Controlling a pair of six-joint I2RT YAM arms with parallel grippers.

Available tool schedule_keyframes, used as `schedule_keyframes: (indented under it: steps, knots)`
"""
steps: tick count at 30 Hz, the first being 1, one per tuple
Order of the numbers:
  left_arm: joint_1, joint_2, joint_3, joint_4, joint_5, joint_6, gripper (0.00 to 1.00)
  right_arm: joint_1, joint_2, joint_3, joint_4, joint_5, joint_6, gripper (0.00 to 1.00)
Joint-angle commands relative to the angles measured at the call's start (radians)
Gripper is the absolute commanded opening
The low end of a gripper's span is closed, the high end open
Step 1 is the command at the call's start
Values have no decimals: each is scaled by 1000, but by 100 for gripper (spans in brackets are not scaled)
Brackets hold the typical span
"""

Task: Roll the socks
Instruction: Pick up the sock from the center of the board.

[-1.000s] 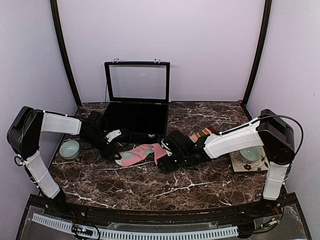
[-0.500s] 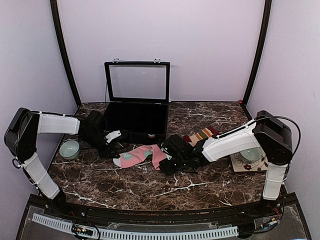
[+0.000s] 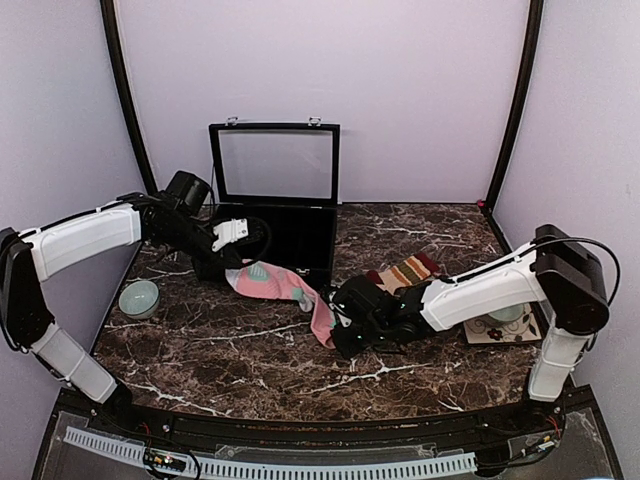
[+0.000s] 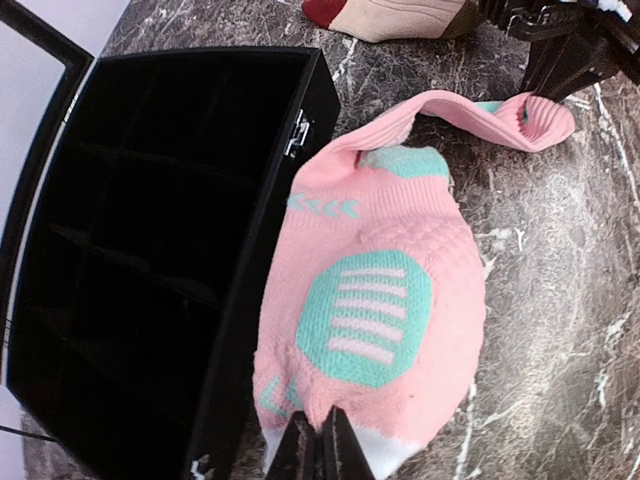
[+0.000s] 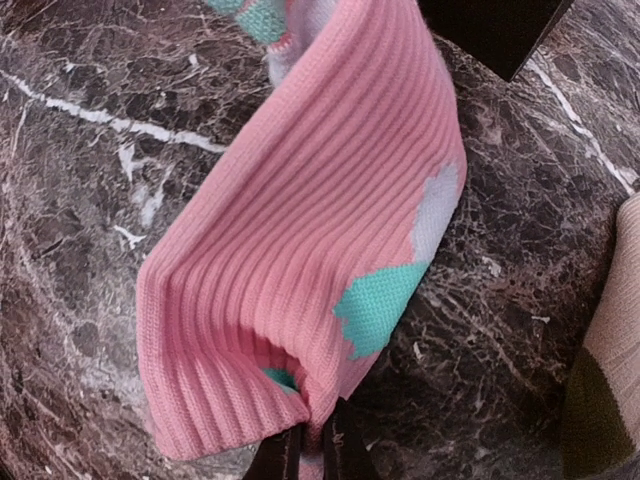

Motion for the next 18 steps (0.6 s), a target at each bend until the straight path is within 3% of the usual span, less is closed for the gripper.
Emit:
schedule_keyframes:
  steps: [1, 7, 12, 18]
  knots:
    - [-28, -54, 50, 2, -154, 153, 0, 31, -72, -42, 23, 11, 43, 4]
    - [-68, -78, 55, 143, -244, 278, 0, 54, -139, -80, 39, -1, 82, 2]
    - [-99, -48, 69, 81, -380, 420, 0, 54, -191, -112, 134, -182, 145, 2]
    - [-100, -78, 111, -110, -421, 440, 0, 54, -170, -129, 279, -377, 243, 8]
